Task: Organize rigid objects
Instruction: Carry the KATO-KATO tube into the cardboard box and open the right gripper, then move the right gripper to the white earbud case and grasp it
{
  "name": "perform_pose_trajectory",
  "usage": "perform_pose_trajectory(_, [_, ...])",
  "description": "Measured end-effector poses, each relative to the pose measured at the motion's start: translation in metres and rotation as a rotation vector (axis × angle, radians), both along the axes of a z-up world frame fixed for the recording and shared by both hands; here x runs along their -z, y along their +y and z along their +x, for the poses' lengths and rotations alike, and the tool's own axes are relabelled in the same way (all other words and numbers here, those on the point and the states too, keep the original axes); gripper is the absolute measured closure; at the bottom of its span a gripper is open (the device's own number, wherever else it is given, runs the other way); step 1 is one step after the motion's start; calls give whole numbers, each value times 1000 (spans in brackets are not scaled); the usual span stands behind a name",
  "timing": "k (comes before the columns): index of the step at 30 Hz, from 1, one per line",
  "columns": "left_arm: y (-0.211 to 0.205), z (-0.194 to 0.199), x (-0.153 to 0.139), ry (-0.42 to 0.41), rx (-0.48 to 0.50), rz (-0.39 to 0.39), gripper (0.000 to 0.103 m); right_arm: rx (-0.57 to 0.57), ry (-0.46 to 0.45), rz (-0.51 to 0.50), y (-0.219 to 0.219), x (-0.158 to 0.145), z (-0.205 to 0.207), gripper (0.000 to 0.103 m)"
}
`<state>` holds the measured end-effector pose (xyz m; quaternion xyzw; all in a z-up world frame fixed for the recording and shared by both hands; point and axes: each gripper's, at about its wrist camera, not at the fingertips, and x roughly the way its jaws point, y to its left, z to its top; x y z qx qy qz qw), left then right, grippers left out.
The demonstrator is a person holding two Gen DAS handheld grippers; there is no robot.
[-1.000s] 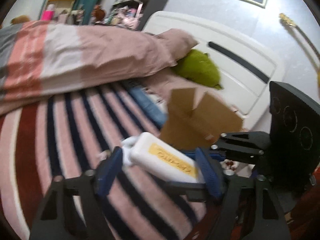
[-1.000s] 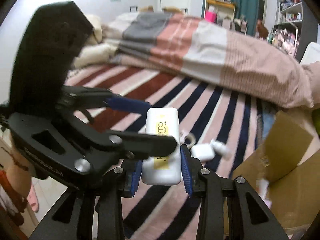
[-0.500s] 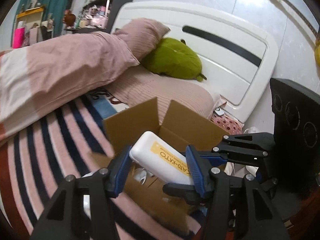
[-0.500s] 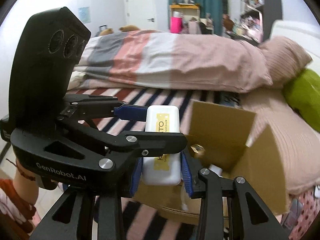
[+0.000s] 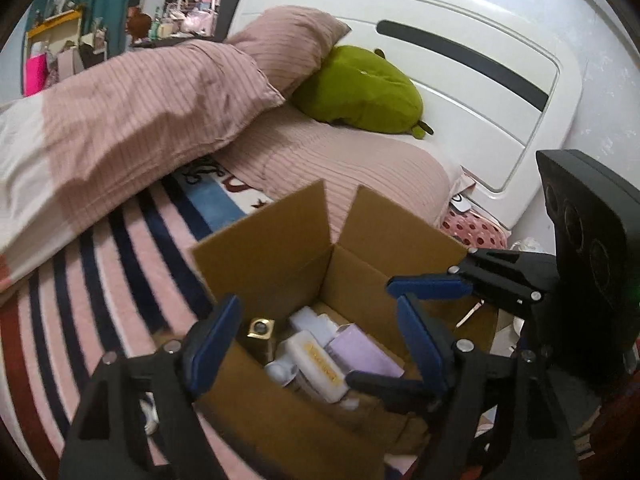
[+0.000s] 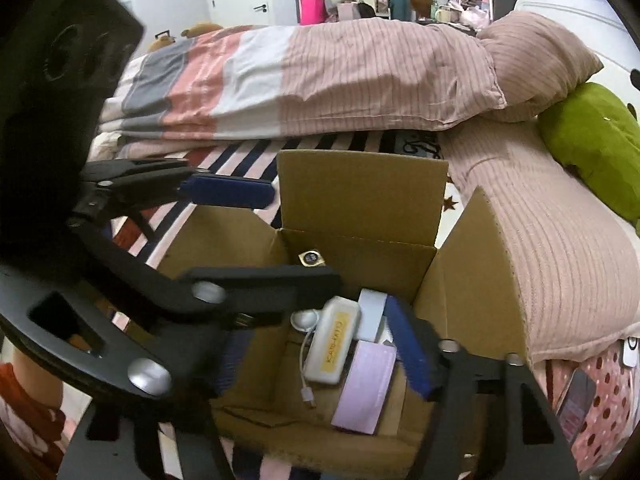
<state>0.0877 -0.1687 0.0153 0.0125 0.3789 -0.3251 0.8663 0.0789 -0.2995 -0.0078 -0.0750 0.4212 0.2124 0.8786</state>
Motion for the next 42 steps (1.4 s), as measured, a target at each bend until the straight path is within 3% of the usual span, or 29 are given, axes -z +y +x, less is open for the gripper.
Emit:
perform_pose_trajectory(5, [39, -21, -15, -43, -69, -16, 21, -28, -56, 36, 15, -12, -16, 21])
perform_pose_trajectory(15, [148, -61, -10, -93, -262, -20, 20, -216, -131, -3, 109, -33, -53, 21])
perform_pose_trajectory(22, [215, -74, 28, -68, -369, -33, 19, -389, -74, -49, 186, 6, -57, 22])
perform_pose_trajectory(24, [225, -75, 41, -55, -380, -35, 19, -401, -19, -52, 200, 24, -52, 27])
perform_pose_trajectory(27, [235, -74, 58, -35, -391, -35, 19, -367, 57, -81, 211, 57, -35, 28])
perform_pose_trajectory(30, [240, -74, 74, -20, -401, -32, 19, -246, 28, -237, 208, 96, -8, 28])
perform_pose_trajectory(32, [242, -73, 84, -4, -402, -33, 19, -162, 35, -279, 199, 118, 12, 34])
perform_pose_trajectory(39, [240, -70, 100, 25, -395, -32, 19, -67, 40, -250, 179, 141, 53, 35])
perform_pose_trajectory(41, [239, -72, 100, 29, -391, -40, 19, -61, 56, -224, 180, 143, 57, 50])
perform_pose_trajectory(42, [238, -73, 99, 27, -390, -39, 19, -54, 46, -239, 183, 144, 55, 50])
